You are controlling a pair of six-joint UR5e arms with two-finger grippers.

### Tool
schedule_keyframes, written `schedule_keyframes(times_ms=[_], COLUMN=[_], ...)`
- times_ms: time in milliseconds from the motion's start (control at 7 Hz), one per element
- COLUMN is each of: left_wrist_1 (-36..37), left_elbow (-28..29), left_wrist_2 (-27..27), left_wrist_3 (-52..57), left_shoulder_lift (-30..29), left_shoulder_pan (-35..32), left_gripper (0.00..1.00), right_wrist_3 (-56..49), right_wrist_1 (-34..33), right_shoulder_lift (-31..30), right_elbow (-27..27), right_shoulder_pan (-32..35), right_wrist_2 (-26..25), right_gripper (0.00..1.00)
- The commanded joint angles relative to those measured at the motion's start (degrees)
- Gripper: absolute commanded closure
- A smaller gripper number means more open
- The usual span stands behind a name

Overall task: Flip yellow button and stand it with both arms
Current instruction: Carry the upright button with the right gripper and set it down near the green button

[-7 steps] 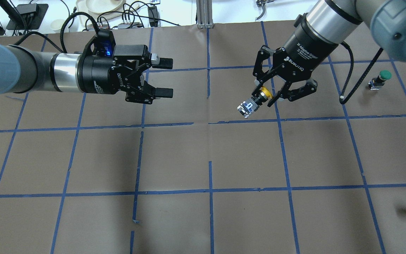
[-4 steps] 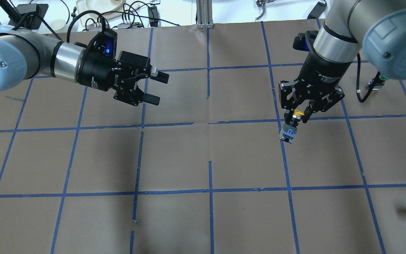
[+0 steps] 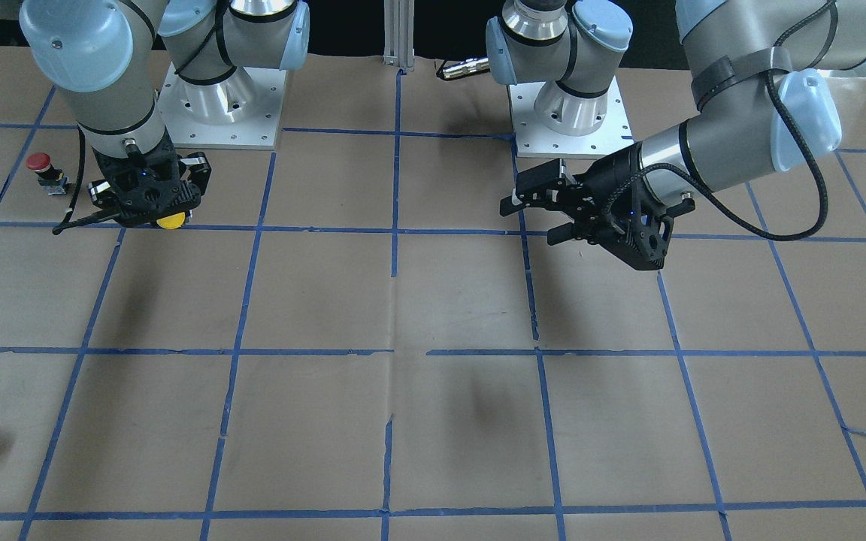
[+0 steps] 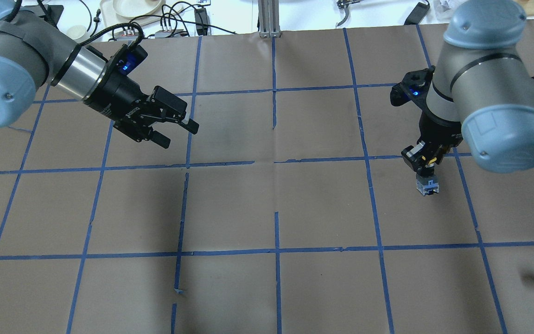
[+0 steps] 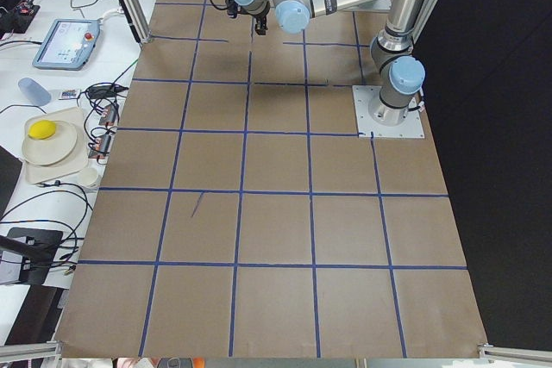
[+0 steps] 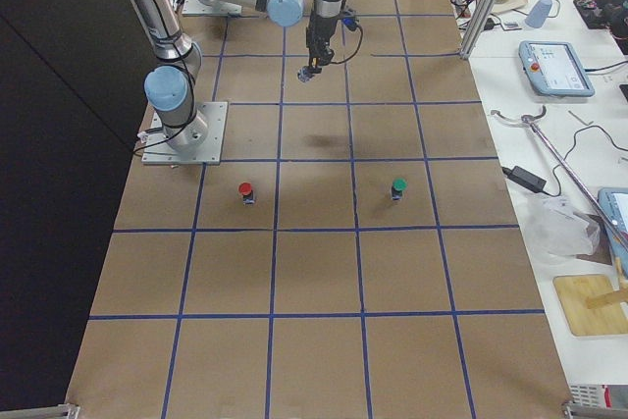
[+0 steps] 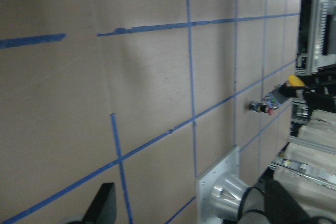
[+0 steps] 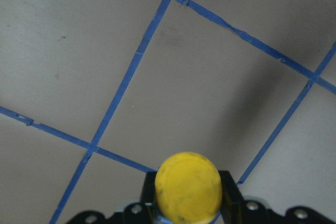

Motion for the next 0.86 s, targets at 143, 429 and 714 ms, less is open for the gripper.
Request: schedule_keyframes(times_ms=[143,429,714], left_wrist_1=[3.9,12.22,12.62], left_elbow=[3.87,3.18,4.41], left_wrist_2=[14.95,21.37,23.15], left_wrist_3=[-4.64,-10.97,-11.7], left_shoulder_lift=[0.52,-0.8,-0.89], left_shoulder_pan=[-3.52,-8.36,-10.13], left_gripper=[0.0,0.0,0.0], right_wrist_3=[-36.27,-59.2,-83.46], right_wrist_1=[-12.01,-15.01,-15.29], right_shoulder_lift=[-1.27,-0.57,-0.48], right_elbow=[6.22,6.84,6.93], right_shoulder_pan=[-15.9,-26.88,-35.95], right_wrist_2=[2.1,9.47,18.16], right_gripper=[0.76,0.76,0.76])
